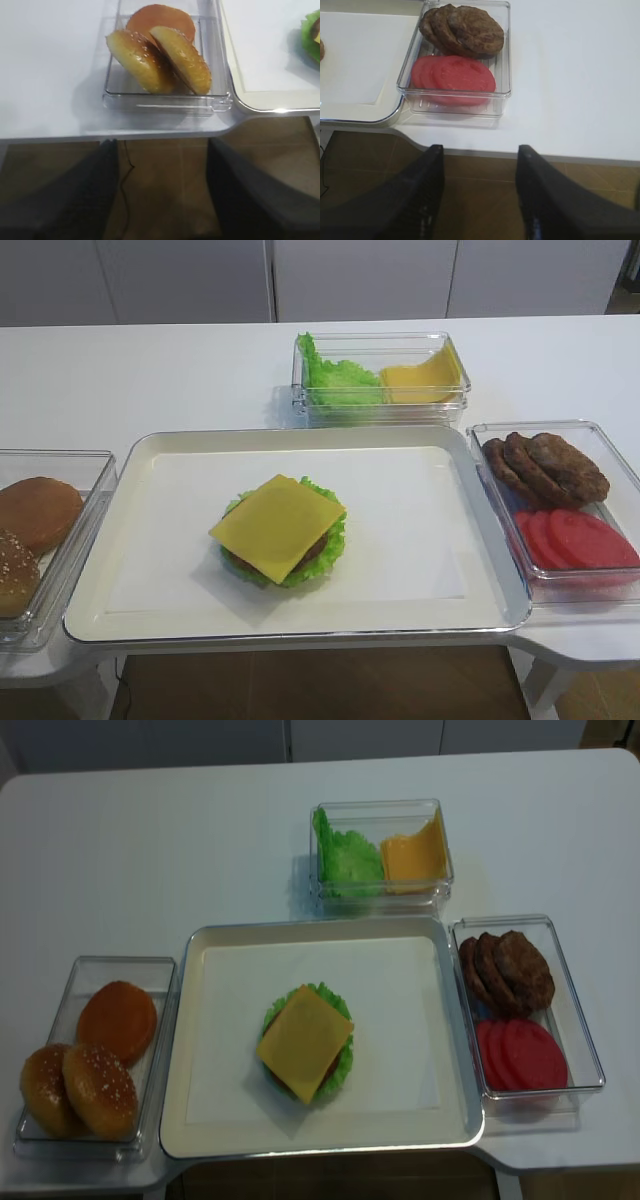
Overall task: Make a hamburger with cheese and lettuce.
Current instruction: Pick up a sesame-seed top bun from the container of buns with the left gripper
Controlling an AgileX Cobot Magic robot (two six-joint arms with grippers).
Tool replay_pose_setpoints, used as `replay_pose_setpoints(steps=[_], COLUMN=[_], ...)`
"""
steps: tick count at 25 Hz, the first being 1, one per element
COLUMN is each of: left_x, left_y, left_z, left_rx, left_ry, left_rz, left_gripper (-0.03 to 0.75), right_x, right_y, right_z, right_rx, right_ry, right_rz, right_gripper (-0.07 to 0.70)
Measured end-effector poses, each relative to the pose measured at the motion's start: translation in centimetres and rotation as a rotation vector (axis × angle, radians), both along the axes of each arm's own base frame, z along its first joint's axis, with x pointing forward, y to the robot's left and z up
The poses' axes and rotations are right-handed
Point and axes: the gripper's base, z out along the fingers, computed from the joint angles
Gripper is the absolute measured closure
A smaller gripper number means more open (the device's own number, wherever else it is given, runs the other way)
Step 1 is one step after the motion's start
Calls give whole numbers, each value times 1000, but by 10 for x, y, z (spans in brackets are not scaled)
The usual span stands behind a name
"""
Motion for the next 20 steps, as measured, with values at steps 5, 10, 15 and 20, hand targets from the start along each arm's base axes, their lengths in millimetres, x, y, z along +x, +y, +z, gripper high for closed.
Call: replay_pose_setpoints(steps=[5, 10, 15, 20], left_x=[23, 54, 90, 122], left_y=[-3, -5, -9, -17], left_z=[13, 20, 15, 6], left_rx=[-67, -183, -302, -414], left_ry=[78, 164, 275, 345], left_rz=[26, 133, 231, 245], left_gripper=[301, 301, 301, 301], right_x=[0, 0, 0, 0], right_y=[0, 0, 0, 0], right_z=[0, 0, 0, 0], right_rx=[0, 0, -2, -2], right_ry=[0, 0, 0, 0], right_rz=[0, 0, 1, 1], right_gripper=[260, 260, 260, 260])
